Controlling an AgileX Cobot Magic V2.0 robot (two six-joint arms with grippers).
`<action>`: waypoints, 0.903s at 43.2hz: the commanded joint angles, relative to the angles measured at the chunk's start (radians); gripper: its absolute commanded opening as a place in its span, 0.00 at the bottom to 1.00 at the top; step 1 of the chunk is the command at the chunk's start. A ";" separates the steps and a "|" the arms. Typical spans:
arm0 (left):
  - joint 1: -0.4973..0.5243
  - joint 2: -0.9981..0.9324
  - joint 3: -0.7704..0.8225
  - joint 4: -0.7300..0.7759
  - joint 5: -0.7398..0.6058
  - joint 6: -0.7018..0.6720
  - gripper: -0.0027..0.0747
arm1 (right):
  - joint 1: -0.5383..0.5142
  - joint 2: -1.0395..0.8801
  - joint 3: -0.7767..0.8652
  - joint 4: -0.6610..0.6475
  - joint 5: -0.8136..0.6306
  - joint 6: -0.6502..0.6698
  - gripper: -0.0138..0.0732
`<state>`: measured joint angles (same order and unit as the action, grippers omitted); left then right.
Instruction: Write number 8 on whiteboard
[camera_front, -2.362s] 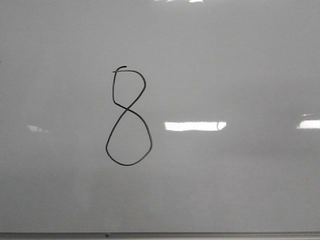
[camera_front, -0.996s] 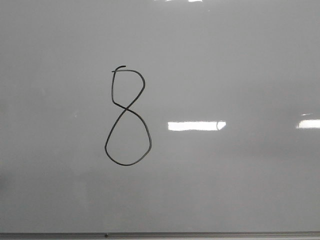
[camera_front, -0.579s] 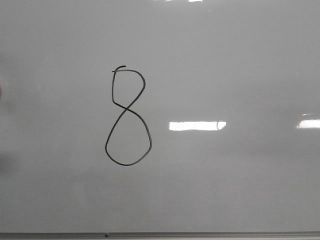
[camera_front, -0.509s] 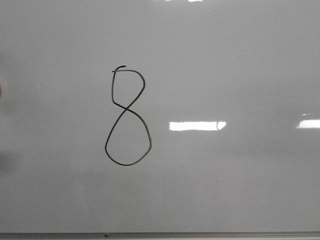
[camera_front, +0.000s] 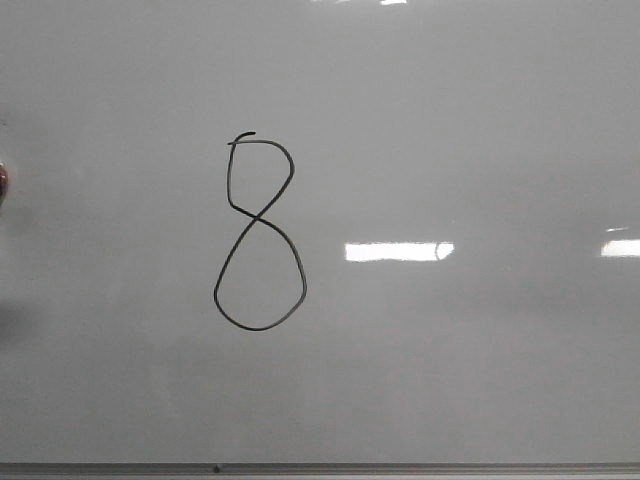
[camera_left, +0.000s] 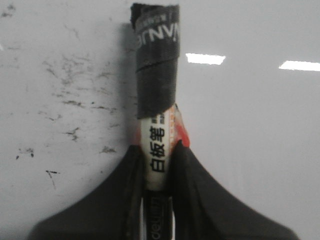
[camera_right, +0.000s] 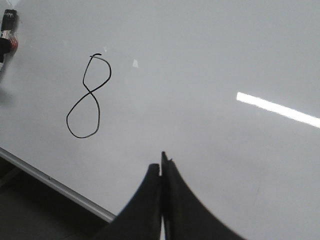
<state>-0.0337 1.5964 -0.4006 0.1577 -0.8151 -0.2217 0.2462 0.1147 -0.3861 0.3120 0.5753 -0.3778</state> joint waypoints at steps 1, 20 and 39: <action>0.004 -0.013 -0.033 -0.025 -0.050 0.003 0.01 | -0.007 0.011 -0.023 0.010 -0.078 0.001 0.08; 0.004 -0.038 -0.033 -0.030 -0.048 0.003 0.52 | -0.007 0.011 -0.023 0.010 -0.078 0.001 0.08; 0.004 -0.335 0.036 -0.019 0.132 0.011 0.49 | -0.007 0.011 -0.023 0.010 -0.078 0.001 0.08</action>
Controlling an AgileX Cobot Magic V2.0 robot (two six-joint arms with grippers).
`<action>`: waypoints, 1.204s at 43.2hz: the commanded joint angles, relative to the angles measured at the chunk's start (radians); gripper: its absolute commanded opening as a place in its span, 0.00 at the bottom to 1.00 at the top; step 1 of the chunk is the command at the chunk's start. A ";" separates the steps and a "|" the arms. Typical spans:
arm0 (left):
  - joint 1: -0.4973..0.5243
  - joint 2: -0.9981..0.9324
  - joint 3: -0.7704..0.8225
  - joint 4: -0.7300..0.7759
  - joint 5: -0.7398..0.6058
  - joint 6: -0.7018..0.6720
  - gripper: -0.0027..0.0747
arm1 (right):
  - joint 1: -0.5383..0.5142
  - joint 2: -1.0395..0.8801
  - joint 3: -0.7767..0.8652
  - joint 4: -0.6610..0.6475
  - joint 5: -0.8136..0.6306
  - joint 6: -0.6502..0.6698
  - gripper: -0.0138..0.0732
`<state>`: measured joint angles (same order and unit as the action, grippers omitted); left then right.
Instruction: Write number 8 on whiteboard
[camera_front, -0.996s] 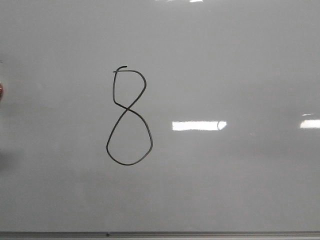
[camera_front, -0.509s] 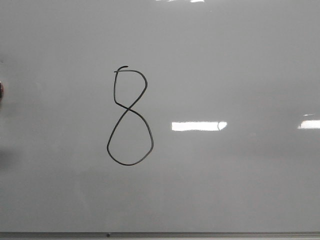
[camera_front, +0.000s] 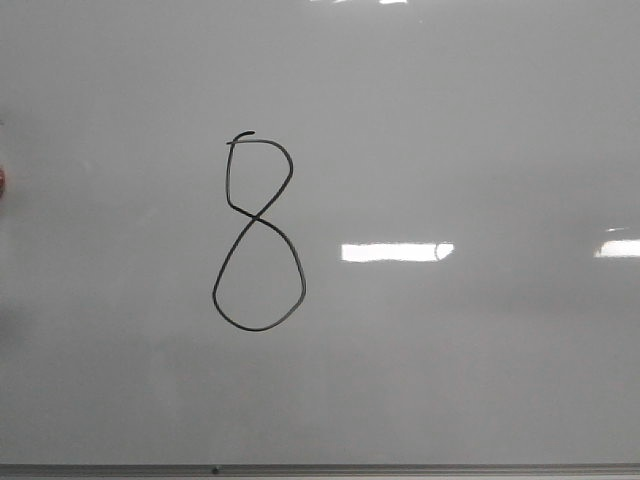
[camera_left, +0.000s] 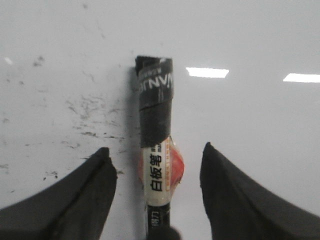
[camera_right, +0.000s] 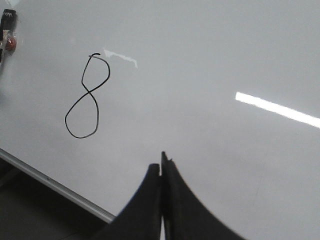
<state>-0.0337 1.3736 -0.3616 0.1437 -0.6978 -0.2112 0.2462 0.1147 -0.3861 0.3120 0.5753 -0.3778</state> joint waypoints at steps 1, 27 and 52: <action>0.004 -0.170 0.004 -0.005 0.053 0.001 0.46 | -0.007 0.011 -0.023 0.010 -0.078 0.001 0.08; 0.000 -1.002 0.030 0.013 0.672 0.001 0.01 | -0.007 0.011 -0.023 0.010 -0.078 0.001 0.08; 0.000 -1.075 0.032 0.009 0.666 0.001 0.01 | -0.007 0.011 -0.023 0.010 -0.077 0.001 0.08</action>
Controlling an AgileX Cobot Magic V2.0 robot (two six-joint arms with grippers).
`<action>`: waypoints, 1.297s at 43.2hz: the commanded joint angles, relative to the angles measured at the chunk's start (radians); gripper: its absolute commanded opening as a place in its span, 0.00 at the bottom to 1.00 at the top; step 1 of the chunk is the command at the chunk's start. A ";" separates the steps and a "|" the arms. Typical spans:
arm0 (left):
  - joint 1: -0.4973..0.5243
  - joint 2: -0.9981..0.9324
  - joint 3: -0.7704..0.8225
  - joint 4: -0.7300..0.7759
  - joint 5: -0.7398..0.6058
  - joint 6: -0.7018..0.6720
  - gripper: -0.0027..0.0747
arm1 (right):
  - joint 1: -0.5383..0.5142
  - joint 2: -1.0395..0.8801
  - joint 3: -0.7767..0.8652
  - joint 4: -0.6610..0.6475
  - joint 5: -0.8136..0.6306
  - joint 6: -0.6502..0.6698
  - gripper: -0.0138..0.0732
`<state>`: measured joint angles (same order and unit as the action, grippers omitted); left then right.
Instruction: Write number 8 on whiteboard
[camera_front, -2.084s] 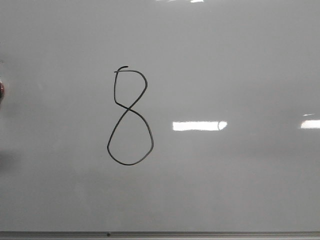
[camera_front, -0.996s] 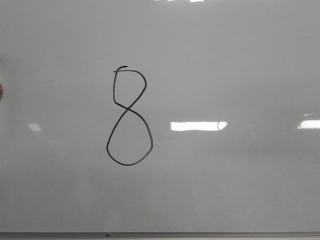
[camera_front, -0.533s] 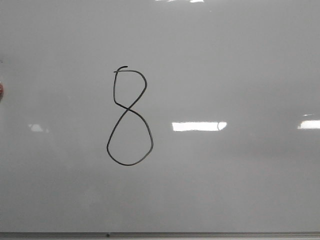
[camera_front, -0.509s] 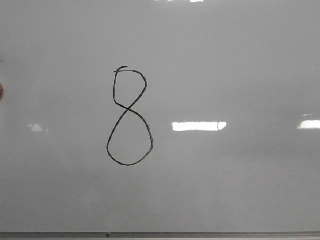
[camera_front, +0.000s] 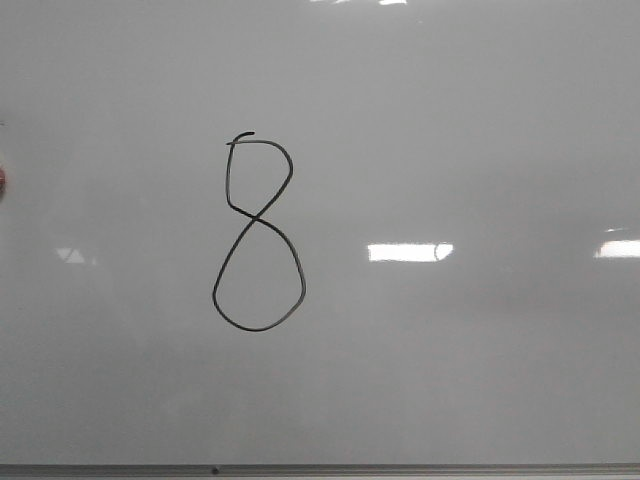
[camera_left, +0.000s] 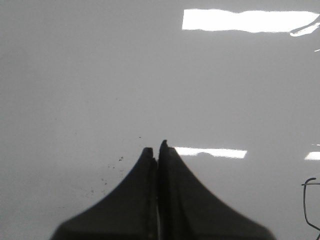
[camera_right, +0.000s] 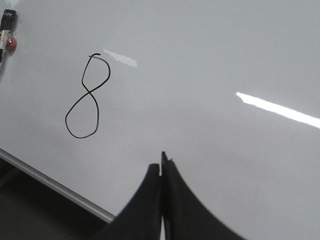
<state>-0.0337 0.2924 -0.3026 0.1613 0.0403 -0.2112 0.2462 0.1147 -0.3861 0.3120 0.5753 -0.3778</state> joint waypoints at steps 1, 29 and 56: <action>0.000 0.006 -0.027 -0.008 -0.072 0.001 0.01 | -0.007 0.011 -0.023 0.010 -0.077 0.001 0.08; 0.070 -0.253 0.174 -0.206 0.053 0.288 0.01 | -0.007 0.011 -0.023 0.010 -0.075 0.001 0.08; 0.100 -0.316 0.311 -0.188 0.061 0.288 0.01 | -0.007 0.012 -0.023 0.010 -0.073 0.001 0.08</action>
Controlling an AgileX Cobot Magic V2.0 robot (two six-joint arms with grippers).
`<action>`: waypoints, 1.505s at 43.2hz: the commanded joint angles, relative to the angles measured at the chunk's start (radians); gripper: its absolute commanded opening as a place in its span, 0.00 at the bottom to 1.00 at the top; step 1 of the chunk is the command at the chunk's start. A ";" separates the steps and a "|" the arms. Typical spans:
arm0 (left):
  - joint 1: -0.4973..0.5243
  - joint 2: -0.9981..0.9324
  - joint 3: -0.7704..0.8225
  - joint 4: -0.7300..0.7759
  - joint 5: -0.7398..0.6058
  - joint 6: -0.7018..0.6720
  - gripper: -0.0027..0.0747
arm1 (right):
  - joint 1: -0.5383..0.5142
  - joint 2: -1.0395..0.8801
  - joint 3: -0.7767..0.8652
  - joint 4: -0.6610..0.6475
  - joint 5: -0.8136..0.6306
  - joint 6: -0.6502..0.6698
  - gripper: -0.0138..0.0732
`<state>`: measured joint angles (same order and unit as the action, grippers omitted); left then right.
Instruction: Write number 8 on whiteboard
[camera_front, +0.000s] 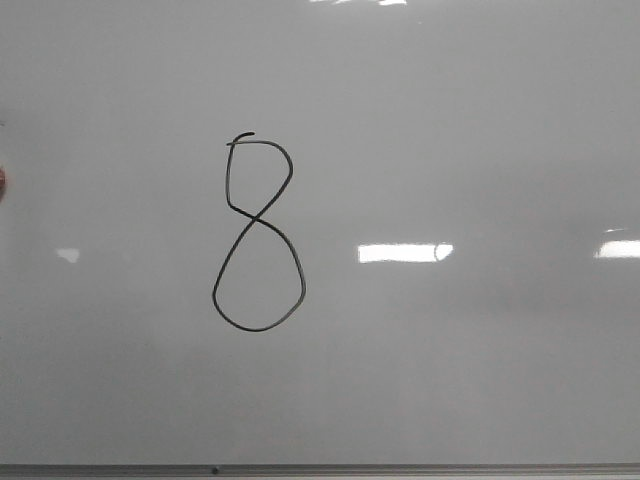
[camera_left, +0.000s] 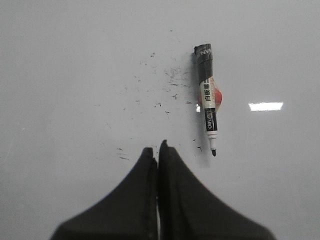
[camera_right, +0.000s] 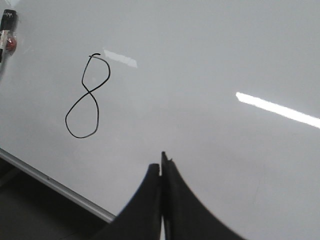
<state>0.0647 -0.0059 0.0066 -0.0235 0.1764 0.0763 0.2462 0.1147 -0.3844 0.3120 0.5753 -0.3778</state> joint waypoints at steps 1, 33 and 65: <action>0.002 -0.018 0.002 -0.004 -0.075 0.000 0.01 | -0.007 0.012 -0.025 0.010 -0.073 0.001 0.08; 0.002 -0.018 0.002 -0.004 -0.075 0.000 0.01 | -0.007 0.012 -0.018 0.008 -0.108 -0.001 0.08; 0.002 -0.018 0.002 -0.004 -0.075 0.000 0.01 | -0.297 -0.143 0.409 -0.245 -0.474 0.311 0.08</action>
<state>0.0647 -0.0059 0.0066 -0.0235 0.1764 0.0763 -0.0425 -0.0087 0.0272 0.0833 0.2309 -0.0709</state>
